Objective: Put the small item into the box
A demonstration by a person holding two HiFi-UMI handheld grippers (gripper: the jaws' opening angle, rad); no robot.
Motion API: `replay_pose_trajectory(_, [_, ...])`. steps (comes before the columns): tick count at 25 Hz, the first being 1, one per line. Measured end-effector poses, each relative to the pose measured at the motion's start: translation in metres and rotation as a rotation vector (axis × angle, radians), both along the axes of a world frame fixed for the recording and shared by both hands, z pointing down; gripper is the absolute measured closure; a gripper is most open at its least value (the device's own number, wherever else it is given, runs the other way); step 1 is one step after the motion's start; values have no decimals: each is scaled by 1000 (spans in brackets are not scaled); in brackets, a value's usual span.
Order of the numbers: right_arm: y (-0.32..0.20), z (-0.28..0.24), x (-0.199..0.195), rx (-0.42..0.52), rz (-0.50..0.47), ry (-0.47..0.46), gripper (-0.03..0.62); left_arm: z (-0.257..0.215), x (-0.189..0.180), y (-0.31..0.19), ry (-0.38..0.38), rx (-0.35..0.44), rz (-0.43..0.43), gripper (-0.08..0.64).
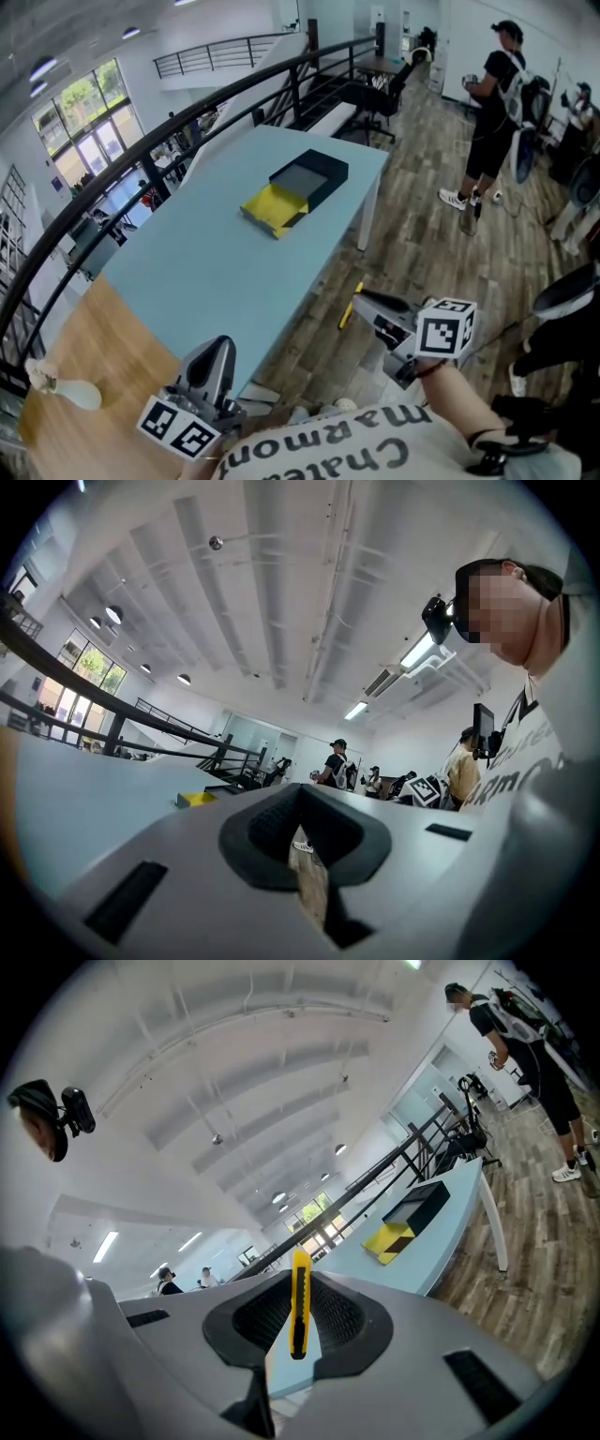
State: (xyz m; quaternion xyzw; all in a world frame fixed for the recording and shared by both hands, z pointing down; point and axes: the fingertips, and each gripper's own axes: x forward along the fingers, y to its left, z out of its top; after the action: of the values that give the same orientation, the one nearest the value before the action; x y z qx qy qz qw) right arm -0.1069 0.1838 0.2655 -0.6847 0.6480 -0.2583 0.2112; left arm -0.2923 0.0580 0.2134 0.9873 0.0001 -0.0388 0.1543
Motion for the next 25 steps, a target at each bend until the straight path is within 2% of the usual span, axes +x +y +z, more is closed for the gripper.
replay_pose_trajectory(8, [-17, 24, 48, -68, -82, -8, 512, 19, 72, 0, -33, -51, -51, 558])
replay_pose_trajectory(12, [-18, 35, 68, -109, -94, -11, 512, 38, 100, -4, -50, -128, -74, 558])
replay_pose_trajectory(15, [-19, 41, 73, -114, -123, -29, 512, 51, 117, -5, -61, -177, -65, 558])
replay_pose_trajectory(19, [-21, 58, 82, -119, -128, -61, 512, 69, 138, 0, -95, -196, -56, 558])
replay_pose_trajectory(25, [-27, 80, 84, -132, -148, -105, 512, 89, 172, 27, -172, -203, 32, 558])
